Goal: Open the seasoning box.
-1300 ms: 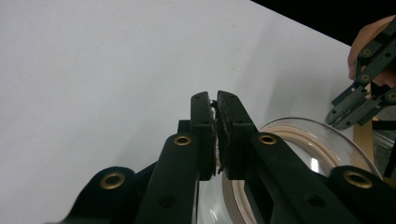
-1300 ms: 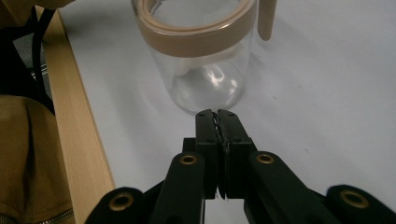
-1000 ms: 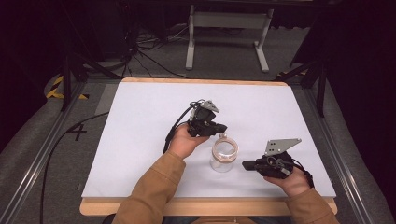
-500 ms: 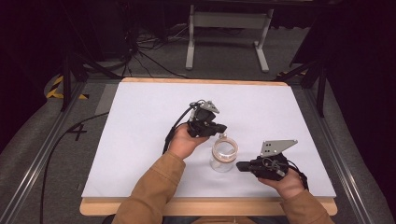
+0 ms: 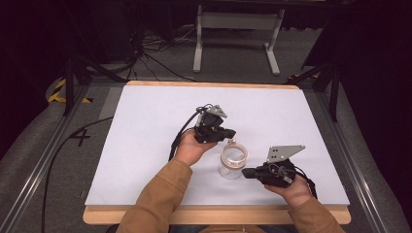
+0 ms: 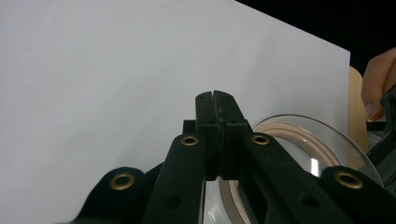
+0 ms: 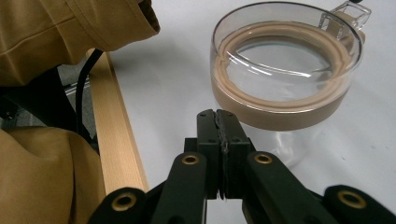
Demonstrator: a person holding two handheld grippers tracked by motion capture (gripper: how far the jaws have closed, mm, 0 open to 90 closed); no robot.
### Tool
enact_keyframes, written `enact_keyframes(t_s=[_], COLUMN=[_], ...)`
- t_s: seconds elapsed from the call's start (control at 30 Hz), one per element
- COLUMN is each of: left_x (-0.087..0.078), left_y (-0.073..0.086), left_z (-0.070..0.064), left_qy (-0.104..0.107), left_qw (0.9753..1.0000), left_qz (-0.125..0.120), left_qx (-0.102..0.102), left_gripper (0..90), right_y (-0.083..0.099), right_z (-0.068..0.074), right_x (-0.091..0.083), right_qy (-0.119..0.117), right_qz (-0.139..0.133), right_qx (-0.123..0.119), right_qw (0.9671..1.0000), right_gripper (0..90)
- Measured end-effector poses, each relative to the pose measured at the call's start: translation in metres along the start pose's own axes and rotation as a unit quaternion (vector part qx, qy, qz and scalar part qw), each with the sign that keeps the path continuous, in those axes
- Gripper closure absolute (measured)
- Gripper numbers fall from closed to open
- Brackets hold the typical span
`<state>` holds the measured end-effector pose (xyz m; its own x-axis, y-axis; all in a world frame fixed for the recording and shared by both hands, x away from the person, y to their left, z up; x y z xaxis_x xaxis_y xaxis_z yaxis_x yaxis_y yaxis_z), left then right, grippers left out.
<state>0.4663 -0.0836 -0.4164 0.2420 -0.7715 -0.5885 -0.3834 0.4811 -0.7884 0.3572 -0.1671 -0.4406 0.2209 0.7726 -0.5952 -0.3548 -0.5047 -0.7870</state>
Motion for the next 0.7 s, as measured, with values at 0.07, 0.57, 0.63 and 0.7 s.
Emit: enact_keyframes(t_s=[0.07, 0.57, 0.63, 0.7], left_x=[0.001, 0.005, 0.006, 0.005], left_y=[0.000, 0.003, 0.003, 0.003], left_z=[0.000, 0.003, 0.003, 0.003], left_qy=[0.003, 0.003, 0.005, 0.005], left_qw=[1.0000, 0.9999, 0.9999, 0.9999], left_qz=[-0.004, 0.004, 0.001, 0.002], left_qx=[-0.001, -0.009, -0.011, -0.011], left_gripper=[89.8, 89.9, 89.8, 89.9], right_y=[0.000, -0.007, -0.009, -0.012], right_z=[0.001, -0.002, -0.005, -0.006], right_x=[0.001, 0.003, 0.003, 0.002], right_qy=[-0.003, 0.008, 0.010, 0.010], right_qz=[-0.001, -0.024, -0.036, -0.046], right_qx=[0.001, 0.011, 0.016, 0.022], right_qw=[1.0000, 0.9996, 0.9992, 0.9986], right_gripper=[89.0, 89.2, 89.3, 89.4])
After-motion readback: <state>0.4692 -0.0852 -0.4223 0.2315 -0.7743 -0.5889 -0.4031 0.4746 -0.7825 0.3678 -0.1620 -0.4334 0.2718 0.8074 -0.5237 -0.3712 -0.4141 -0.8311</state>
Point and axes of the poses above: each handheld gripper's, and its own axes: x roughly forward along the jaws, y roughly out of its underside, z roughly to its left, the point moved 10 cm from there along x, roughly forward along the jaws, and after that the axes turned 3 degrees about -y, right-handed, at the moved point
